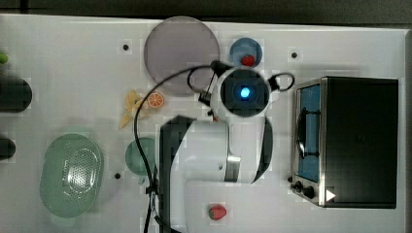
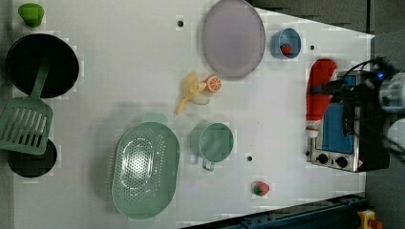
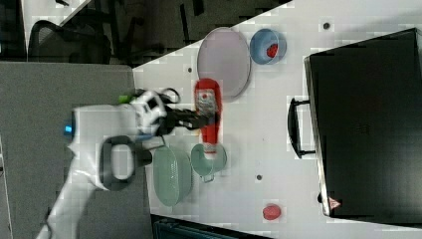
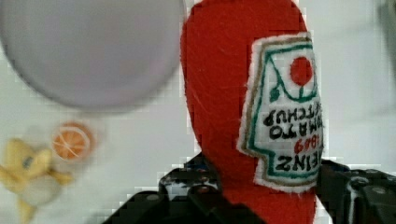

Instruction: Pick ketchup from plate and place it on table.

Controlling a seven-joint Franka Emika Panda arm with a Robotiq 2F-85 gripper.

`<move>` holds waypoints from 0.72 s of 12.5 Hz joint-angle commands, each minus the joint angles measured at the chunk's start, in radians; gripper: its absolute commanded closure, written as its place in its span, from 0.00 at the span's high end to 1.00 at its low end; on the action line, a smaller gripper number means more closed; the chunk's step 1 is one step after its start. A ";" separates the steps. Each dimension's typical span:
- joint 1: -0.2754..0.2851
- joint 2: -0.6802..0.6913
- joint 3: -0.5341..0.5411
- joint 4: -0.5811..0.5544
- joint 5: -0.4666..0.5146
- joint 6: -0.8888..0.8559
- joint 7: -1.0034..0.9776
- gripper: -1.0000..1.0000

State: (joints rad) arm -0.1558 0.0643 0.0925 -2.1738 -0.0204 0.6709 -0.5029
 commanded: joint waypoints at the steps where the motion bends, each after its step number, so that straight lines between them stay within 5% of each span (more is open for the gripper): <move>1: -0.004 0.010 0.009 -0.117 0.010 0.088 -0.014 0.60; 6: -0.004 0.117 0.003 -0.207 0.010 0.231 -0.014 0.64; 9: -0.004 0.185 0.002 -0.205 0.010 0.291 -0.014 0.97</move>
State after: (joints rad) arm -0.1550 0.2637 0.0934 -2.3887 -0.0196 0.9385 -0.5029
